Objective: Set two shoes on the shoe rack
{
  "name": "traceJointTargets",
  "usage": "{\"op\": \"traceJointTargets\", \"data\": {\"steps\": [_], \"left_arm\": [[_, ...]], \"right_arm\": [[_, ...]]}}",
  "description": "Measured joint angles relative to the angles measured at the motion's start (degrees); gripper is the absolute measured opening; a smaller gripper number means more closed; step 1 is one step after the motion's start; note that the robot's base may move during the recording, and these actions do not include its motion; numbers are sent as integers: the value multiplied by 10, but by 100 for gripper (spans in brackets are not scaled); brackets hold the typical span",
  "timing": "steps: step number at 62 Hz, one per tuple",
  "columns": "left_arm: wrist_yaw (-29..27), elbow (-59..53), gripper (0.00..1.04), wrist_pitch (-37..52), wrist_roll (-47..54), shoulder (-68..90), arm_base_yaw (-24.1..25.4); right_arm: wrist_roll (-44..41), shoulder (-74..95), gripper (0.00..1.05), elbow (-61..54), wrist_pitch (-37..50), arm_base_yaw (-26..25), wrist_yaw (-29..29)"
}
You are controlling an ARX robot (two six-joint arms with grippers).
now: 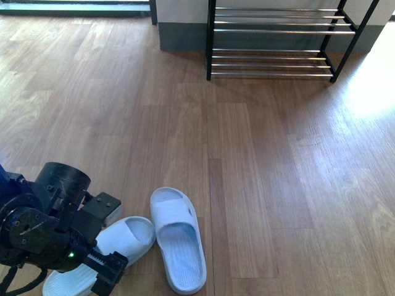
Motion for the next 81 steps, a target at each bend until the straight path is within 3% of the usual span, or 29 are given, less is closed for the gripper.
{"op": "traceJointTargets", "data": {"steps": [55,66,74,81], "left_arm": [[9,111,95,87,29,145,-47],[-6,113,70,104,31,155,-48],[-25,115,41,126,30,164,-45],[-31,115,25,128,30,165,-41]], "right_arm": [[0,0,95,0,0,0,0],[0,0,95,0,0,0,0],[0,0,95,0,0,0,0],[0,0,95,0,0,0,0]]}}
